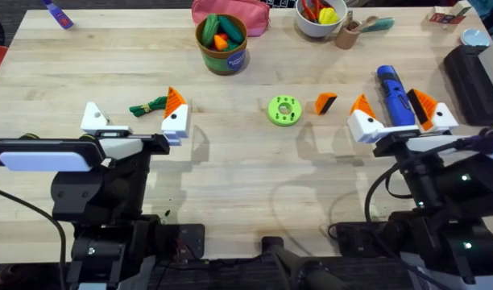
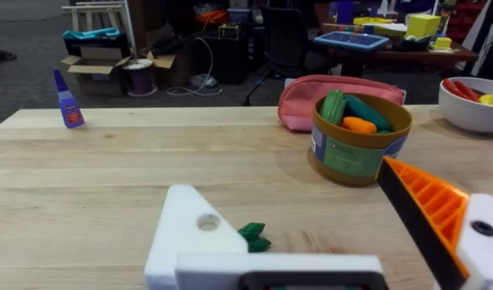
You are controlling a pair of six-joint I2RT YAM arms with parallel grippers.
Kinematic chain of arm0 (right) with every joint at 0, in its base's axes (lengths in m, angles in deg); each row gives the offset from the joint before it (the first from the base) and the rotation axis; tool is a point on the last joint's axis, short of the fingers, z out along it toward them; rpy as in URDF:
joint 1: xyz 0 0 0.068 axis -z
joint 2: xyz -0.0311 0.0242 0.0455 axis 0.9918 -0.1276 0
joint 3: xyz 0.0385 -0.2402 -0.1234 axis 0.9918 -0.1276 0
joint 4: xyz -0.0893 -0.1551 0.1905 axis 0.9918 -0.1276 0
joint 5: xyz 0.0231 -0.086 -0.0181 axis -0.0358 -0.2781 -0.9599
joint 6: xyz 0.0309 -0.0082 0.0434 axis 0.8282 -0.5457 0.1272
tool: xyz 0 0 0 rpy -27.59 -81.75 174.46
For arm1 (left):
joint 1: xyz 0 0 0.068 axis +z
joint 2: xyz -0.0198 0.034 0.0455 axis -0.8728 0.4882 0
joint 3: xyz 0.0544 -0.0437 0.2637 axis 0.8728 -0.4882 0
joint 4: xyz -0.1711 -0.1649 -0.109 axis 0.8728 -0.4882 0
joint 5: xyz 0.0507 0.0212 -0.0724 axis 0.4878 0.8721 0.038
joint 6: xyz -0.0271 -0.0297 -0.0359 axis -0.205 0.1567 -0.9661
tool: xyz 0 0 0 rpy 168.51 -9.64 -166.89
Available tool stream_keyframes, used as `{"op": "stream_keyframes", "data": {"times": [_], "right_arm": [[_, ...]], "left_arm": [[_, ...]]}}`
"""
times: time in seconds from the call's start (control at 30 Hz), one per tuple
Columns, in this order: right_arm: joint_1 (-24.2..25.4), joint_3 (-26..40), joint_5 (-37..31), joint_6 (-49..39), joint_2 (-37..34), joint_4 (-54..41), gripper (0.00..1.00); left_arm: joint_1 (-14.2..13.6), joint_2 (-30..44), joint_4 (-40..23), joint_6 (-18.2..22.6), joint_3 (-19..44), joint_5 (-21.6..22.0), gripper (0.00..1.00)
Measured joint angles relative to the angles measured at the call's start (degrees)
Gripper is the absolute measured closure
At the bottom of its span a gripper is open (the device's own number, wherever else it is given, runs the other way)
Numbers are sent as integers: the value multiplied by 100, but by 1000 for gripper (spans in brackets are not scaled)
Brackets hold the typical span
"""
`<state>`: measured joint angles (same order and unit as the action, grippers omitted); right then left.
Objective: Pick up the gripper from the table and insert it into the empty holder that is missing its gripper. Then pick up a screw, insert it into the mounting hole, and use the screwdriver to tighten it. Finally, clean up the table by picking up the vegetable and placing it into the bucket.
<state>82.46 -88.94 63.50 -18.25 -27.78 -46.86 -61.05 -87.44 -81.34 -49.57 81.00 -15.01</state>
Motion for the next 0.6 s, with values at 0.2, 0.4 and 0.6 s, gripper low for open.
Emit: {"op": "stream_keyframes", "data": {"times": [0.2, 0.4, 0.6], "right_arm": [[0, 2, 2, 0, 0, -20, 7], [0, 2, 2, 1, 0, 10, 8], [0, 121, 42, 0, -3, 541, 8]], "left_arm": [[0, -2, 0, 0, 0, 2, 16], [0, -1, 5, 0, 0, 2, 16], [0, 0, 258, -2, 160, 1, 15]]}}
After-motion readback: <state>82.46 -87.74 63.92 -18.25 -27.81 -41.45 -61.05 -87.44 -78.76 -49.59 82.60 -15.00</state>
